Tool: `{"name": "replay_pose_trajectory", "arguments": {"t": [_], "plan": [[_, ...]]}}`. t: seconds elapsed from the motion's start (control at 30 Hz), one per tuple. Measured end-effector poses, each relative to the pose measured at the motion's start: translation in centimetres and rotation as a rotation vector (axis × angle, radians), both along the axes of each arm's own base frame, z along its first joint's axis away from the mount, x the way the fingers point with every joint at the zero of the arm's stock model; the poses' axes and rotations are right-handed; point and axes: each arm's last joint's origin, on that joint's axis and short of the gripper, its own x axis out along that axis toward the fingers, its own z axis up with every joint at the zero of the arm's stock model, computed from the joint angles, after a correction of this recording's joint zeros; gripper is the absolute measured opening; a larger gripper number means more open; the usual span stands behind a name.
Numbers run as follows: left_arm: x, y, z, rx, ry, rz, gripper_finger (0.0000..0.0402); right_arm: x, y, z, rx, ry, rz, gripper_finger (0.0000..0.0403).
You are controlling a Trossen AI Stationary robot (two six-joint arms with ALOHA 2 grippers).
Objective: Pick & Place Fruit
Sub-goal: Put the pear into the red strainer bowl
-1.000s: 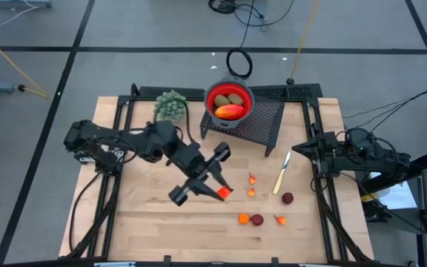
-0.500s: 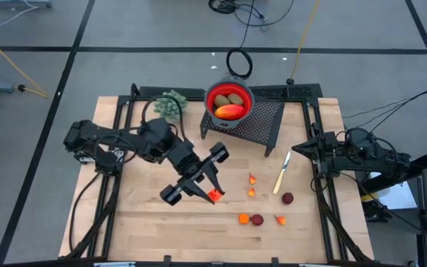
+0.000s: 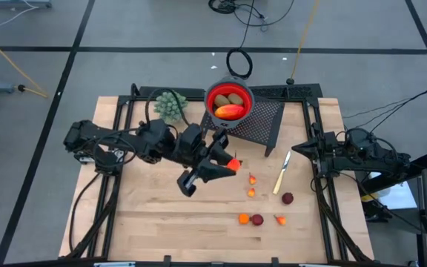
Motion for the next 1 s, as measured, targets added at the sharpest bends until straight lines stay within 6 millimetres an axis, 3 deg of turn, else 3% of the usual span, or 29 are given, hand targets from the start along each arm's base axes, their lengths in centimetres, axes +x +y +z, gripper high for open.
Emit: {"name": "replay_pose_trajectory", "arguments": {"t": [0.4, 0.8, 1.0], "plan": [[0.1, 0.1, -0.1, -0.053, 0.033, 0.006, 0.0093, 0.0, 0.0, 0.0, 0.0, 0.0, 0.0, 0.0], [1.2, 0.1, -5.1, 0.135, 0.524, 0.173, 0.0093, 0.0, 0.0, 0.0, 0.0, 0.0, 0.0, 0.0], [1.2, 1.5, -6.8, 0.209, 0.691, 0.334, 0.0093, 0.0, 0.0, 0.0, 0.0, 0.0, 0.0, 0.0]]}}
